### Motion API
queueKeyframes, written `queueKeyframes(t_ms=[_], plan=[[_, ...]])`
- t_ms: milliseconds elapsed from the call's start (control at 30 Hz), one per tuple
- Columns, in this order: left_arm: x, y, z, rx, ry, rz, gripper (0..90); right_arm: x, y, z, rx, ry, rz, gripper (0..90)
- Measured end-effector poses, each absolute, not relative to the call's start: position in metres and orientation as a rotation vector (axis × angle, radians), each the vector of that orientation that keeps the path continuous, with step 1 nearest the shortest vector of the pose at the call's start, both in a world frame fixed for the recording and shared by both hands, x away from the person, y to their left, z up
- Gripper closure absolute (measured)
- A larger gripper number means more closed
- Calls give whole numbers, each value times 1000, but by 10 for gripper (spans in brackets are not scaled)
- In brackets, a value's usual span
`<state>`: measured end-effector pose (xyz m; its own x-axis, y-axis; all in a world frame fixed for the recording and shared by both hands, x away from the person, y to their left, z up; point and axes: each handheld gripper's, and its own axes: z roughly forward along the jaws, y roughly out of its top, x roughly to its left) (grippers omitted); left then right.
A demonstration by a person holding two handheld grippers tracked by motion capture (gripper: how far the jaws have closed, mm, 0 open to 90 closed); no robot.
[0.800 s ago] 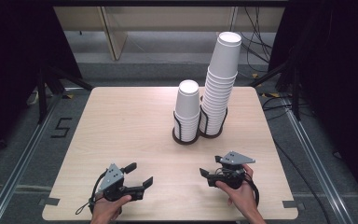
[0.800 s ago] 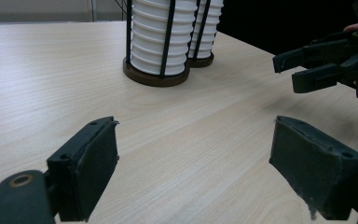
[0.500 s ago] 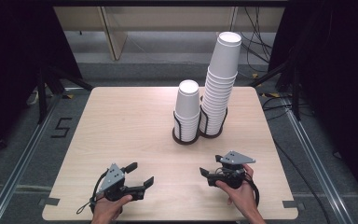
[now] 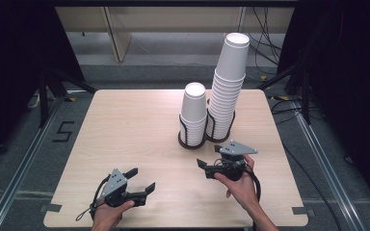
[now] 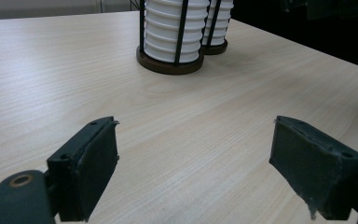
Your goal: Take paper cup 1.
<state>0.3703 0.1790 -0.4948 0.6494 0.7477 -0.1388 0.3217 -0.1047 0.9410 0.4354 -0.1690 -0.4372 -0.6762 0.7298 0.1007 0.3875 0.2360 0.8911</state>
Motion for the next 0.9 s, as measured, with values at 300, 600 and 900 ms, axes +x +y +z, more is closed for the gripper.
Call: queueKeyframes(t_ms=[300, 600, 900], plan=[[370, 180, -496, 1706, 881, 440, 142, 457, -155, -409, 1034, 2096, 1430, 167], [371, 181, -495, 1721, 891, 435, 142, 473, -147, -388, 1013, 2042, 1458, 165], [374, 186, -496, 1728, 893, 457, 142, 484, -142, -371, 986, 2005, 1448, 181]])
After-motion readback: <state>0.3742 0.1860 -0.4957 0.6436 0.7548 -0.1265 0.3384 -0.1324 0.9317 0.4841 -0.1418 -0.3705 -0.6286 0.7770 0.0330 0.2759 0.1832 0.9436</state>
